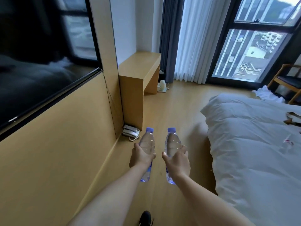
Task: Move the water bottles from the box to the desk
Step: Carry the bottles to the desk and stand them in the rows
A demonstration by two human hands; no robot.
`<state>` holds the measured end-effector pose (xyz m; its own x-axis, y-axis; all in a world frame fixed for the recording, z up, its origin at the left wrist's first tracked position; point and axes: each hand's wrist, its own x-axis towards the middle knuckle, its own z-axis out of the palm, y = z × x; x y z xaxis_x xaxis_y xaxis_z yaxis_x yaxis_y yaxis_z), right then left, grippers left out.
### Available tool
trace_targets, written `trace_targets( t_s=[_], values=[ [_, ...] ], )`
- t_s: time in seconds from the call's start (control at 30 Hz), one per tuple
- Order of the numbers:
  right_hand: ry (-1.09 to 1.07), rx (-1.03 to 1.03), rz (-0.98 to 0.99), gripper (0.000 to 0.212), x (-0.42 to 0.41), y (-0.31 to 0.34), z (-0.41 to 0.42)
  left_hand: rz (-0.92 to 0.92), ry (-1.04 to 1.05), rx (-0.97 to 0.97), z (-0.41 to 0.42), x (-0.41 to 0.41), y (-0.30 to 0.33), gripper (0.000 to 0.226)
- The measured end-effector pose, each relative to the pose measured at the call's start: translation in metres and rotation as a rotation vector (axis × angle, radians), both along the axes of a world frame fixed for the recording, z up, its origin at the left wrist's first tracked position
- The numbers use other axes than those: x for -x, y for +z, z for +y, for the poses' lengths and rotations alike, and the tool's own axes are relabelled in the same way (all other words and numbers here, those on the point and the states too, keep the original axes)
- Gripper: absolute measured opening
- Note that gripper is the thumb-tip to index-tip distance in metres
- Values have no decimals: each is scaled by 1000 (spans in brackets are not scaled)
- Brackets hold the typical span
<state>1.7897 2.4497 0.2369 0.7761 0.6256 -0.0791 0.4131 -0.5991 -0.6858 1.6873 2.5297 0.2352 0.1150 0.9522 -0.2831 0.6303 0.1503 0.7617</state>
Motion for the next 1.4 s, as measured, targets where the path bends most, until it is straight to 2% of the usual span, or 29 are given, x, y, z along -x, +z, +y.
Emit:
trace_targets(
  t_s=[0.23,0.5,0.7,0.8,0.93,1.1,1.4],
  values=[
    [-112,-44,38,74,-95,17,143,-10,-68,-33,157,-95,15,70],
    [-138,-16,28,69,-192,11,272,-10,-247,-82,288,-196,21,70],
    [-137,-27,116,65,-278,-16,378,-95,-117,-33,386,-280,5,74],
    [-88,-4,133,68,-324,-17,431,-88,-16,7,432,-318,6,73],
    [-2,-49,130,71,-376,-9,503,-166,99,56,493,-358,16,74],
    [79,-71,177,74,-415,-6,579,-230,134,91,563,-387,20,73],
    [243,-104,310,59,-480,-11,743,-447,168,263,730,-430,-2,66]
  ],
)
